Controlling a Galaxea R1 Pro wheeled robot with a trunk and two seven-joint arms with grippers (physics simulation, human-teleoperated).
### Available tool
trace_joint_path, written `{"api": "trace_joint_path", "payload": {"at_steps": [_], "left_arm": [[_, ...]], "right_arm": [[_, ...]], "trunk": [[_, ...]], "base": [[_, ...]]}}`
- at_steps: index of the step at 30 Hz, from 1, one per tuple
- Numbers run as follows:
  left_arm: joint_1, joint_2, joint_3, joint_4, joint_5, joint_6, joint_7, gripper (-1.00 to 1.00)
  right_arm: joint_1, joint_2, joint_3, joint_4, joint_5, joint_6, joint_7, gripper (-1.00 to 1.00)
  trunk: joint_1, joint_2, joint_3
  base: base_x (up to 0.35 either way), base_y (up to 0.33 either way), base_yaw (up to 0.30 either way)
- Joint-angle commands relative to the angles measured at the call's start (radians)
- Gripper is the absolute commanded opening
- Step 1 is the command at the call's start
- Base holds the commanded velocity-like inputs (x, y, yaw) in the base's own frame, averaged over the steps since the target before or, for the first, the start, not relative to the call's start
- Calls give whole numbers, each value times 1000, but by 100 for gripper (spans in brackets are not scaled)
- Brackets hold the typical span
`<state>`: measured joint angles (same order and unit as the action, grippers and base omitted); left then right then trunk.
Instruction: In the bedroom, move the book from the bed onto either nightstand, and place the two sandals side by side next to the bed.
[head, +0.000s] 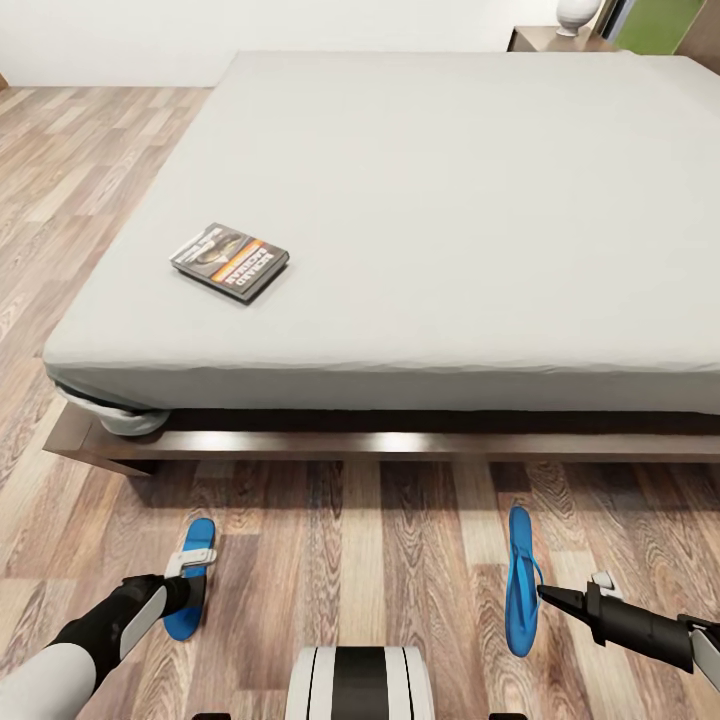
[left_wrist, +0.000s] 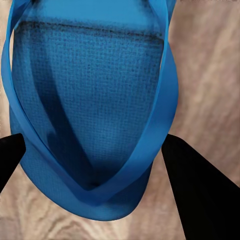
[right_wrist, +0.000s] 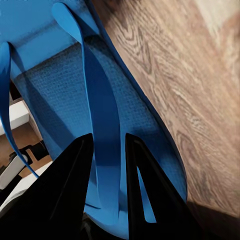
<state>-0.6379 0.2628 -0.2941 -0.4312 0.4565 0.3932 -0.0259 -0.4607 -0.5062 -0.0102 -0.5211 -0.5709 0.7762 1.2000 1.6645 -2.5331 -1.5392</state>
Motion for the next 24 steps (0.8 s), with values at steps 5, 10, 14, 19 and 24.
{"api": "trace_joint_path", "payload": {"at_steps": [5,10,14,19,24], "left_arm": [[0,2,-3,-1,1,1,-3,-100],[0,3,-2,-2,1,-1,-3,-100],[0,4,-2,-2,1,-2,-4,-100],[0,4,-2,-2,1,-2,-5,-100],[0,4,-1,-2,1,-2,-5,-100]], "right_arm": [[-1,0,-1,0,-3,8,3,-100],[0,0,-1,1,-3,8,3,-100],[-1,0,-1,0,-3,9,3,-100],[-1,0,-2,0,-3,8,3,-100],[-1,0,-1,0,-3,8,3,-100]], "trunk": [[0,0,-1],[0,0,-1],[0,0,-1],[0,0,-1],[0,0,-1]], "base": [[0,0,0],[0,0,0],[0,0,0],[0,0,0],[0,0,0]]}}
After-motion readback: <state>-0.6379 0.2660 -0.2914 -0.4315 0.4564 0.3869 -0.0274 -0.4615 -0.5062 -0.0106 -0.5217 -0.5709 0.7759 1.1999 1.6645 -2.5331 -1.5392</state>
